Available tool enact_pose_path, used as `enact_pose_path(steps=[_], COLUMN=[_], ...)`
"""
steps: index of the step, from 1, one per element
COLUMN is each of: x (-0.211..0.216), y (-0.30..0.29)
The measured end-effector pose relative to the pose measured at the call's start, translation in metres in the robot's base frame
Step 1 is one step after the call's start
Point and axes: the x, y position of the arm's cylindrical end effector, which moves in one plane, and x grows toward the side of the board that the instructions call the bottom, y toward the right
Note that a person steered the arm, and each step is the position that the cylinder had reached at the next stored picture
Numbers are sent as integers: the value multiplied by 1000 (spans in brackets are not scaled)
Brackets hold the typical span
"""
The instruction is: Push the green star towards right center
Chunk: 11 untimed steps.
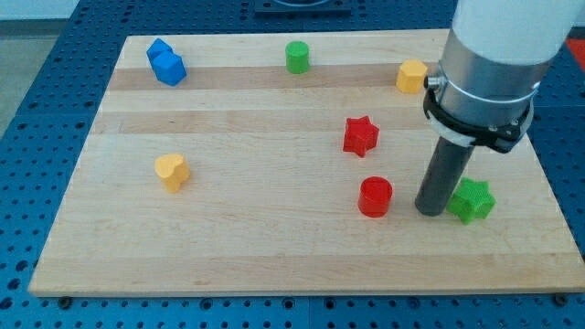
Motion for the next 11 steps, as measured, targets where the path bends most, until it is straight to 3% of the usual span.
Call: enact_pose_path(steps=[2, 4, 7, 11], x=[28, 27, -6, 0], y=[45, 82, 83, 68])
